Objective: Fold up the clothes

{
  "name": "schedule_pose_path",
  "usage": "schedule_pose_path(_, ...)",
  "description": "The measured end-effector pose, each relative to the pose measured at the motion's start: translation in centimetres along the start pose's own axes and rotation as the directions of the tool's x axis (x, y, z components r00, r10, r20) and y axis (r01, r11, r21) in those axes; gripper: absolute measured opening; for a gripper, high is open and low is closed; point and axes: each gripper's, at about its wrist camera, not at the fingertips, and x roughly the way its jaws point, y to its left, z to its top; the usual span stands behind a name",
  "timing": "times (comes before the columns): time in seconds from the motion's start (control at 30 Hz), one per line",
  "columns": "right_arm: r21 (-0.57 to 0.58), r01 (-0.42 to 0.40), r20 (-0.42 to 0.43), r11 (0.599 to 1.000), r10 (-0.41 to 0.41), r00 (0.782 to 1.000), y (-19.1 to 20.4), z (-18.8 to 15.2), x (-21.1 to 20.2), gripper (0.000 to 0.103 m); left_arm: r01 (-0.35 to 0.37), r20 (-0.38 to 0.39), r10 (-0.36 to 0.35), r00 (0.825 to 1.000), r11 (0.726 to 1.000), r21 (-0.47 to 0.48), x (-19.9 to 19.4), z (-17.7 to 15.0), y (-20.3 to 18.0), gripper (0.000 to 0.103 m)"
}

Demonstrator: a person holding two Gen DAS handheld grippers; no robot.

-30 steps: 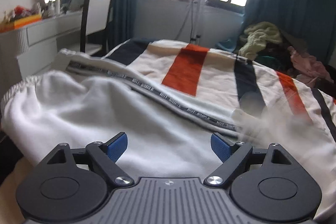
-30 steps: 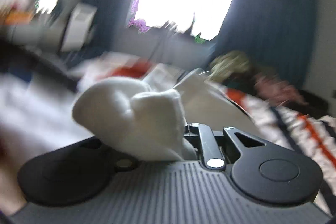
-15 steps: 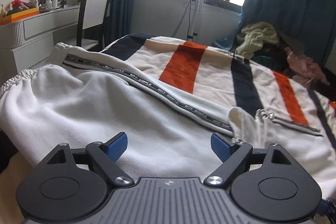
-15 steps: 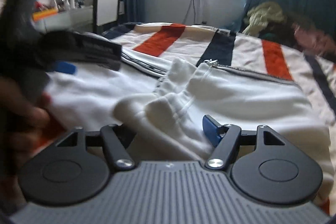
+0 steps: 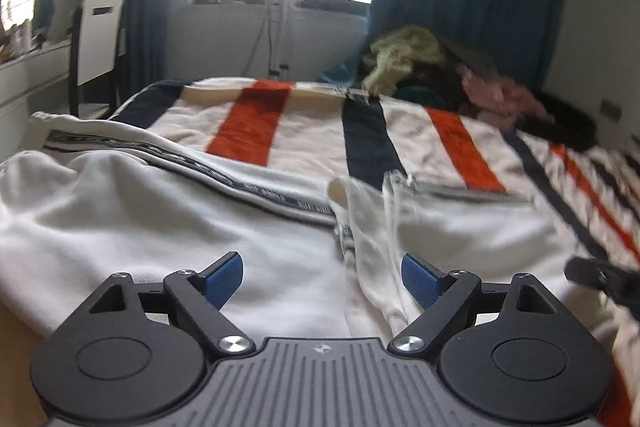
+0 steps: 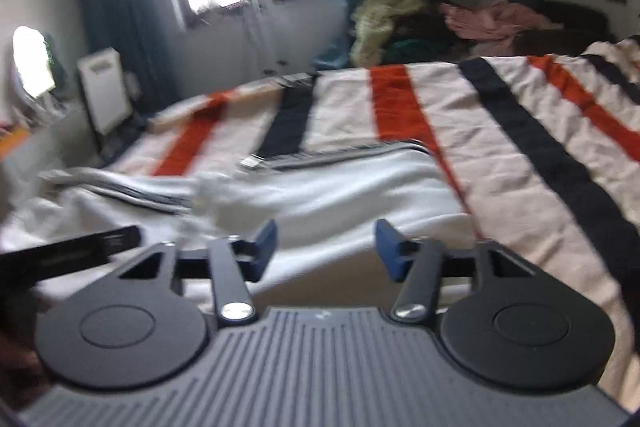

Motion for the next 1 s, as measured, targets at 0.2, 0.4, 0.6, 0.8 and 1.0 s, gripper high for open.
schedule_pose_path(0.2, 0.095, 0.047, -0.114, 0.994, -0.036, 0.993, -2.0, -2.3, 4.1, 0.042, -0.017, -0.078, 0.018, 0.997, 1.0, 0.022, 1.7, -1.1, 0.1, 0.088)
schedule_pose_path(0.4, 0.139, 0.04, -0.113, 0.989, -0.025, 0.993, -2.5, -2.1, 3.7, 0.042, 0.054, -0.008, -0.054, 0.999, 0.998, 0.012, 0.4, -0.7, 0.2, 0.082)
schedule_pose_path(0.6, 0.179, 0.045, -0.108, 0.983, -0.026, 0.994, -2.6, -2.0, 3.3, 0.043, 0.192, 0.085, -0.188, 0.978, 0.98, -0.046, 0.2, 1.6, 0.5, 0.082)
schedule_pose_path(0.8, 0.204, 0.036, -0.09, 0.978, -0.018, 0.996, -2.6, -1.8, 3.7, 0.045, 0.371, 0.021, -0.371, 0.928, 0.928, 0.002, 6.3, 5.5, -1.1, 0.075)
schedule_pose_path(1.0, 0.245, 0.022, -0.069, 0.969, -0.005, 0.998, -3.3, -1.7, 3.8, 0.043, 0.381, -0.114, -0.389, 0.914, 0.921, -0.083, 13.3, 7.5, -1.9, 0.069)
